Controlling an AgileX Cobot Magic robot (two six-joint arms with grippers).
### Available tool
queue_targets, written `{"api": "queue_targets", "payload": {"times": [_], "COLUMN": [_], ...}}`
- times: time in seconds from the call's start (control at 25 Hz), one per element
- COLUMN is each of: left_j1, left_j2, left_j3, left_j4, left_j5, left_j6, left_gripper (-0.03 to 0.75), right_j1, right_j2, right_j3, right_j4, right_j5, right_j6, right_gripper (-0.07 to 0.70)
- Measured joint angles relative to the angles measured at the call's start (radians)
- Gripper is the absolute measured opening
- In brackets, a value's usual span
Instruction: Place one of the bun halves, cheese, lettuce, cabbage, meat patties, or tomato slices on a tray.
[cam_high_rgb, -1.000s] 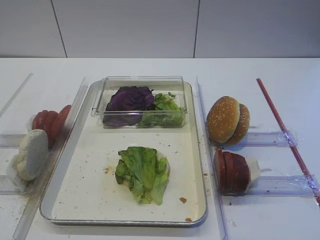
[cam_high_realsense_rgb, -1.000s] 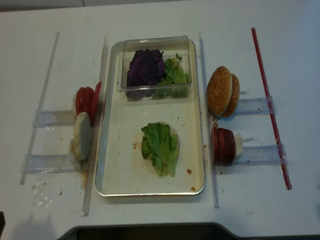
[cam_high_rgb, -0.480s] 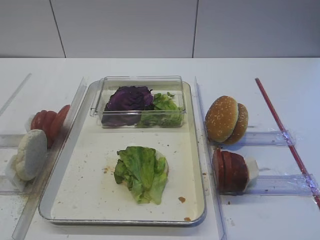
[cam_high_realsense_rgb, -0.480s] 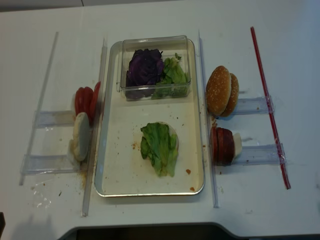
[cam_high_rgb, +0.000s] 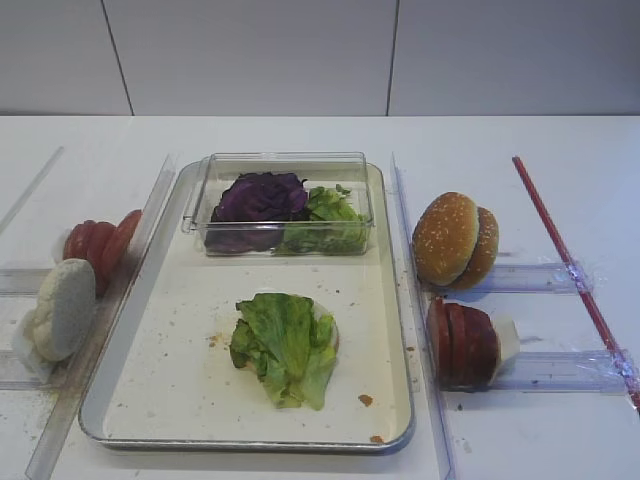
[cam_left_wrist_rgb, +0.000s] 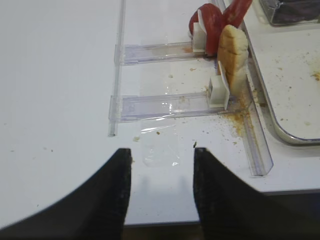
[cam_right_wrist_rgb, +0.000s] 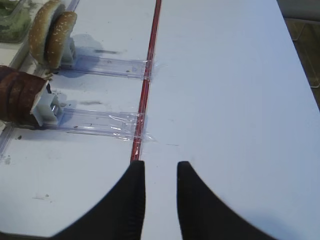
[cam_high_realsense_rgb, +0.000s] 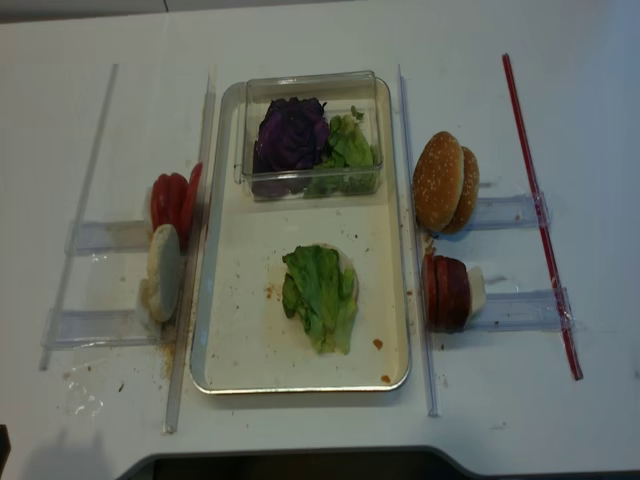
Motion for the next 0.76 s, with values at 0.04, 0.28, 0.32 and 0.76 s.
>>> {"api": "queue_targets", "payload": {"times": [0.04,0.28,0.32,0.76], "left_j1": [0.000,0.000,0.000,0.000], "left_j2": [0.000,0.000,0.000,0.000], "left_j3": [0.000,0.000,0.000,0.000], "left_j4": [0.000,0.000,0.000,0.000], "left_j5": [0.000,0.000,0.000,0.000], "left_j6": [0.000,0.000,0.000,0.000], "left_gripper": [0.286,0.286,0.286,0.286], "right_j1": [0.000,-0.002,-0.002,-0.003], "right_j2": [0.000,0.000,0.000,0.000], "right_j3": [0.000,0.000,0.000,0.000], "right_j4": [0.000,0.000,0.000,0.000], "right_j5": [0.000,0.000,0.000,0.000], "right_j6": [0.000,0.000,0.000,0.000], "right_gripper": [0.195,0.184,0.184,0.149]}}
